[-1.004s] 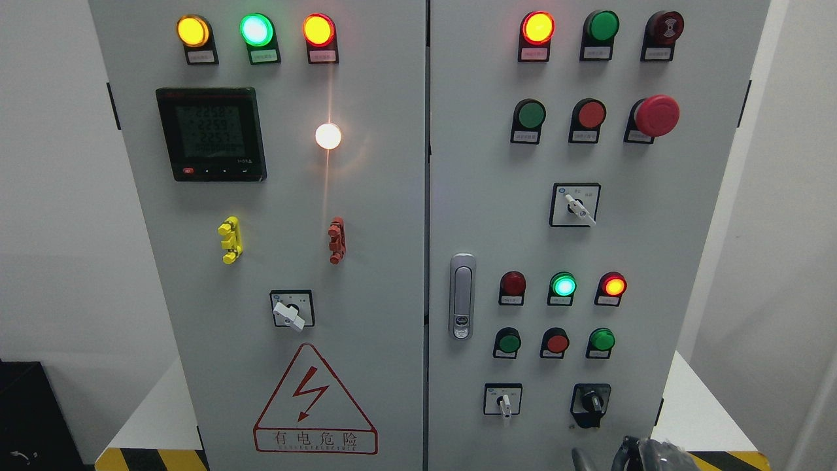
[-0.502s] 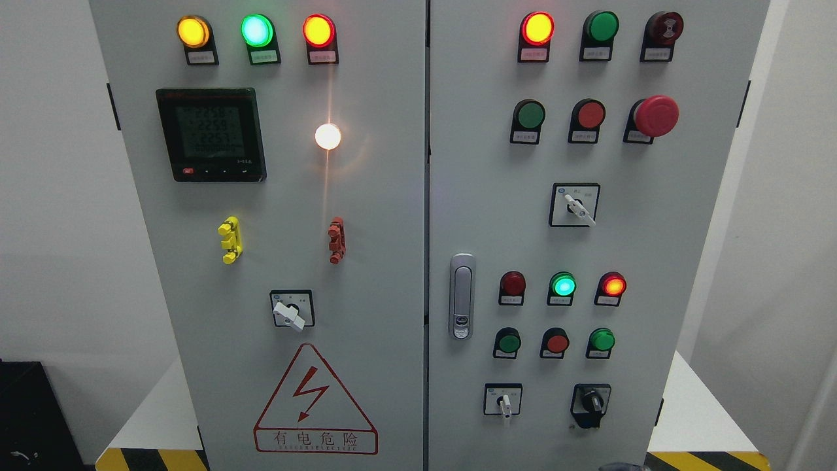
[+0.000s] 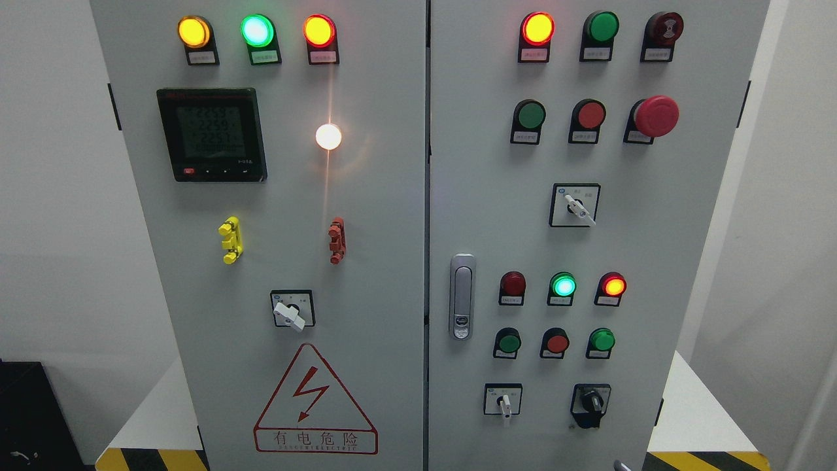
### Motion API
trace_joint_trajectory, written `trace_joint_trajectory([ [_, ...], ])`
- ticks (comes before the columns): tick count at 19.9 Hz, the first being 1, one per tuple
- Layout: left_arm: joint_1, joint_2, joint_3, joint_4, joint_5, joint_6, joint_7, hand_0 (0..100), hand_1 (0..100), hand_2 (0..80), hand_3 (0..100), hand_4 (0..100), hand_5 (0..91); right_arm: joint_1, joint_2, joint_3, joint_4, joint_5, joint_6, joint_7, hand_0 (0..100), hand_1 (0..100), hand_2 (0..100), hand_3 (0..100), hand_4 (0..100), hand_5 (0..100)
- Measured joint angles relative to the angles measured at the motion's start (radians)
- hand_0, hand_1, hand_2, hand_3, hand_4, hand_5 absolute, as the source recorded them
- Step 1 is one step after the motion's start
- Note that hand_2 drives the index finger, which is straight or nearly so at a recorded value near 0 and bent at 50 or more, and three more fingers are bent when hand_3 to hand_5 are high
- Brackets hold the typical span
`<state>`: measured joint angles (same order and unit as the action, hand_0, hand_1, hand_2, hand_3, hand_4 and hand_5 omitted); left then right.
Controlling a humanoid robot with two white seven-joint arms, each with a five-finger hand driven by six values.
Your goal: Flip black knob to close circuit
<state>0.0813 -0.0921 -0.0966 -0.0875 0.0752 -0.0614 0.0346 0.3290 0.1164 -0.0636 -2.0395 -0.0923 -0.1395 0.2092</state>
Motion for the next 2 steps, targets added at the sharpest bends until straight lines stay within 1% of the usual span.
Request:
trace_joint_trajectory([
  [2,0.000,0.000,0.000,0.000,0.000,0.000,0.000,12,56,0.0,0,0,0.0,0.012,-0.001,0.001,-0.001,-0.034,-0.003,0.014,0,1,0,0,0,0],
])
